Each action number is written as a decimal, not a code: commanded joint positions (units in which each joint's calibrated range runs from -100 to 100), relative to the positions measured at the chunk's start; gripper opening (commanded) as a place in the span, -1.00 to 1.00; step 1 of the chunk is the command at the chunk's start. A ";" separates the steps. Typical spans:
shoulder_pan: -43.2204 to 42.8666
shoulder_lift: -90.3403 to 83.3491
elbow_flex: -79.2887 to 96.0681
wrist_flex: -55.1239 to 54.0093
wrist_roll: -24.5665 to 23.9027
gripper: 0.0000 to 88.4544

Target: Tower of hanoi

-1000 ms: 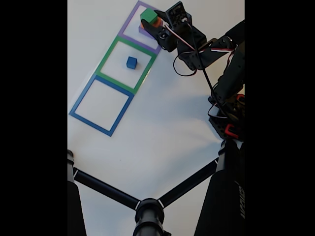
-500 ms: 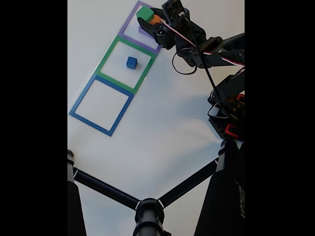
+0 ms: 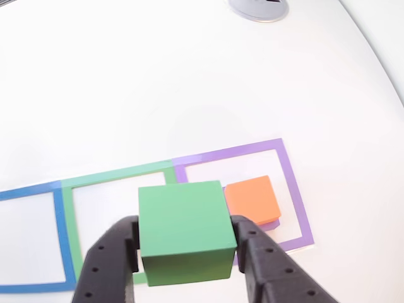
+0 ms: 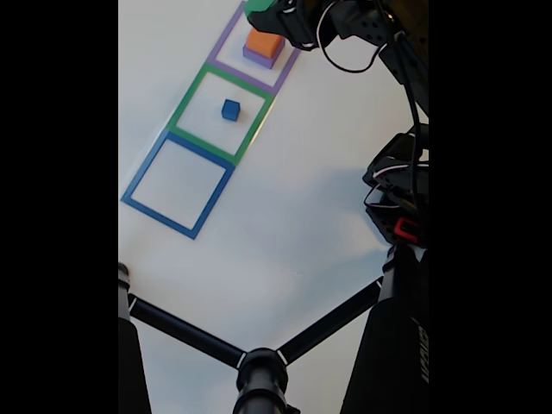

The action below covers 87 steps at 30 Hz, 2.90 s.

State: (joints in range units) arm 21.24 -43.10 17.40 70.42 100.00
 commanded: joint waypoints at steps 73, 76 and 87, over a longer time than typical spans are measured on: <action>-46.26 52.75 56.42 -125.88 0.00 -0.83; -46.84 55.98 55.88 -128.88 0.00 -0.83; -47.89 62.44 54.33 -133.01 0.00 -0.77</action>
State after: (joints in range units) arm -25.80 19.38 73.00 -61.06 99.64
